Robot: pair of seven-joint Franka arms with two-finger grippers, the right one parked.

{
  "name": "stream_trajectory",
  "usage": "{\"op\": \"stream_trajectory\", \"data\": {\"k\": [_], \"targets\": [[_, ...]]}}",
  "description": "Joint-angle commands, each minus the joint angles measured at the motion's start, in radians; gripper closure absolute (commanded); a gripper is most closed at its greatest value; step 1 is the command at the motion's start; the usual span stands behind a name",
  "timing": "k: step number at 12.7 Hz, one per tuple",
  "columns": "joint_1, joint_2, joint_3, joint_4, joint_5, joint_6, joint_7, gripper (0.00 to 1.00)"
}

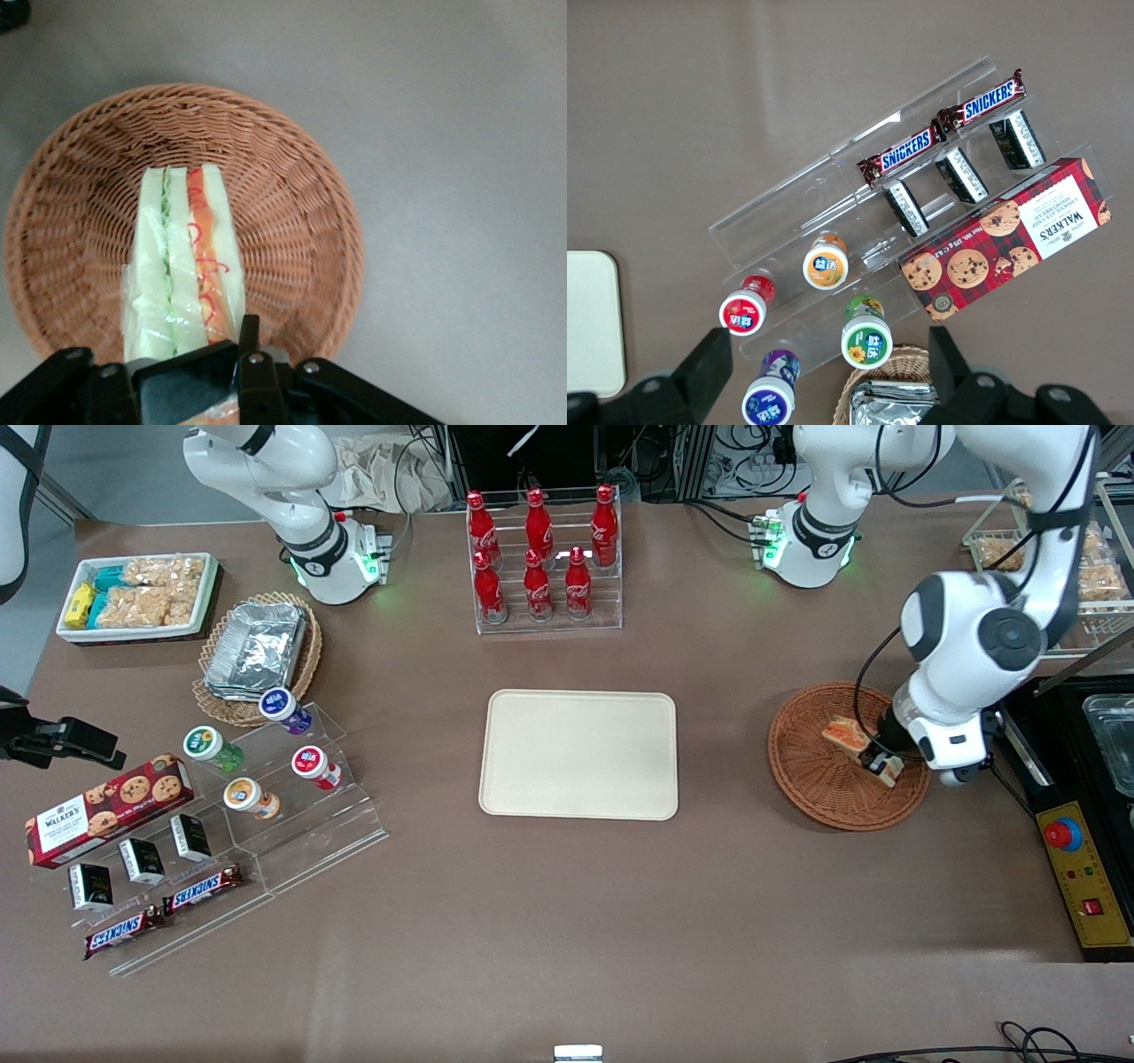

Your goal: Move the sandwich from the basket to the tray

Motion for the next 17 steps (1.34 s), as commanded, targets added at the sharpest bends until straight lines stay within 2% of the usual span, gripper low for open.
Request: {"op": "stream_trajectory", "data": {"k": [1,4,7,10,13,17], "targets": [[-0.004,0.007,-0.038,0.201,-0.007,-0.214,-0.036,1.0],[-0.005,0.011,-0.111,0.378,-0.007,-0.362,-0.022,1.0],[-0.005,0.014,-0.237,0.475,-0.011,-0.368,-0.027,1.0],[-0.007,0.017,-0.352,0.49,-0.057,-0.331,0.005,1.0],[-0.007,0.1,-0.456,0.484,-0.086,-0.191,0.114,1.0],[-0.016,0.229,-0.553,0.362,-0.074,0.169,0.2,1.0]]}}
